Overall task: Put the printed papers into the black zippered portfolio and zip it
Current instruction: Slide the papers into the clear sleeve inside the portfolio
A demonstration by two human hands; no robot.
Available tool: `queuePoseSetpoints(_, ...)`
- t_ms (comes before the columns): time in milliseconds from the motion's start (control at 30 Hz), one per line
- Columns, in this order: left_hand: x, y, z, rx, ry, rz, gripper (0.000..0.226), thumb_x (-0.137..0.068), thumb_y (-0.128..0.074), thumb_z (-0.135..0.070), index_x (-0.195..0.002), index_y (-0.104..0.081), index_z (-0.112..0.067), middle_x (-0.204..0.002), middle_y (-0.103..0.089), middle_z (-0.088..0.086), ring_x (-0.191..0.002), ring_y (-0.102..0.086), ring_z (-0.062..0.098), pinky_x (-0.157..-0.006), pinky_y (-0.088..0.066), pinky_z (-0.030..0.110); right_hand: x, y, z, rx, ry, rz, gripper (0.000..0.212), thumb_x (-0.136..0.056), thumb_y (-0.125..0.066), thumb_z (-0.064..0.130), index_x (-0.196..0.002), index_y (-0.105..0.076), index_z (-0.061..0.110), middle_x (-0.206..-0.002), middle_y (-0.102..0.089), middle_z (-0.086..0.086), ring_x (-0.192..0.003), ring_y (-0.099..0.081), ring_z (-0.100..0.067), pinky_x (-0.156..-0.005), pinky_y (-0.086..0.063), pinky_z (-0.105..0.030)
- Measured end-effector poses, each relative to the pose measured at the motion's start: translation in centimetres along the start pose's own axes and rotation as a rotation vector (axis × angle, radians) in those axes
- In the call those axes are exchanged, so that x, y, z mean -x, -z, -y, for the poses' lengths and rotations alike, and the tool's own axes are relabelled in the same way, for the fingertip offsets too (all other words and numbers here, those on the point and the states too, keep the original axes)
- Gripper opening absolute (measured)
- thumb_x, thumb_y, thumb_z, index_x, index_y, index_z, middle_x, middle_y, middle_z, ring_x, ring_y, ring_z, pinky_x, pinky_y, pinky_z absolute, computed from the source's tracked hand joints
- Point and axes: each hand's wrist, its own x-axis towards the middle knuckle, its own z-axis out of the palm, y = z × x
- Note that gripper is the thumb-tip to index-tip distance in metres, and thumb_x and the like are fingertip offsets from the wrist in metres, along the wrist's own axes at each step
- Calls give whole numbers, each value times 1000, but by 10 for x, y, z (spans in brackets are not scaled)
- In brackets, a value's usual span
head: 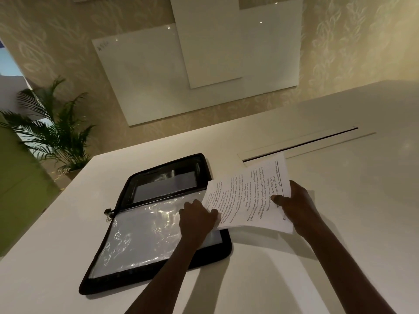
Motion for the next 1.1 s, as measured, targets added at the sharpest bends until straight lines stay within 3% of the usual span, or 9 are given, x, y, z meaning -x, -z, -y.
queuePoseSetpoints(67,-11,4,-10,-90,-23,32,32,-80,-61,-42,-86,-60,-11,-92,-68,3,-76,-63,15,-59,-50,23,0,2,-1,-3,8,11,28,-90,-61,1,-107,-57,23,-104,-67,5,-88,-70,-22,-64,-60,-47)
queuePoseSetpoints(200,-28,6,-23,-275,-81,7,19,-91,-57,-25,-97,-66,-10,-94,-70,4,-85,-68,20,-64,-48,27,0,4,-3,-8,29,59,34,-91,-59,0,-114,-58,25,-103,-68,9,-87,-70,-15,-67,-61,-40)
queuePoseSetpoints(333,-48,11,-29,-291,-96,11,12,-92,-59,-19,-90,-67,-10,-77,-63,3,-68,-63,18,-59,-47,25,-5,8,-7,-4,23,96,34,-91,-59,0,-118,-62,22,-100,-71,9,-84,-72,-15,-60,-55,-27)
queuePoseSetpoints(500,-72,15,-24,-265,-107,-46,20,-95,-52,-18,-84,-65,-6,-72,-64,5,-62,-63,16,-57,-54,27,-16,13,-17,-60,-45,127,30,-90,-60,0,-116,-67,14,-97,-76,-1,-80,-72,-33,-53,-51,-32)
queuePoseSetpoints(600,-81,21,-24,-225,-111,-73,25,-92,-54,-9,-67,-58,-7,-55,-52,0,-52,-55,14,-48,-44,24,-22,15,-24,-102,-64,124,28,-88,-62,-1,-107,-72,16,-92,-77,-8,-89,-67,-48,-68,-59,-55)
queuePoseSetpoints(700,-89,26,-25,-230,-114,-64,16,-85,-61,-5,-71,-66,0,-56,-56,5,-53,-57,18,-48,-44,26,-26,16,-29,-108,-76,133,27,-86,-63,-2,-89,-75,22,-88,-75,-16,-78,-65,-51,-73,-52,-64)
queuePoseSetpoints(767,-94,29,-25,-219,-108,-57,12,-84,-63,-3,-74,-67,2,-63,-64,11,-56,-63,22,-49,-46,27,-30,17,-31,-79,-73,145,24,-84,-63,-2,-81,-76,18,-78,-67,-24,-65,-55,-35,-60,-46,-50)
queuePoseSetpoints(833,-99,31,-24,-239,-108,-53,11,-86,-62,-5,-81,-68,3,-75,-70,15,-68,-69,26,-53,-49,28,-32,18,-31,-55,-79,157,27,-84,-61,-4,-78,-77,18,-70,-62,-19,-65,-50,-27,-60,-38,-38)
queuePoseSetpoints(1100,-112,34,-31,-296,-102,-7,13,-88,-59,1,-93,-70,4,-88,-72,18,-85,-71,30,-66,-54,31,-39,21,-35,-48,-104,195,33,-90,-56,-6,-89,-80,16,-87,-77,-13,-89,-71,-39,-85,-56,-51)
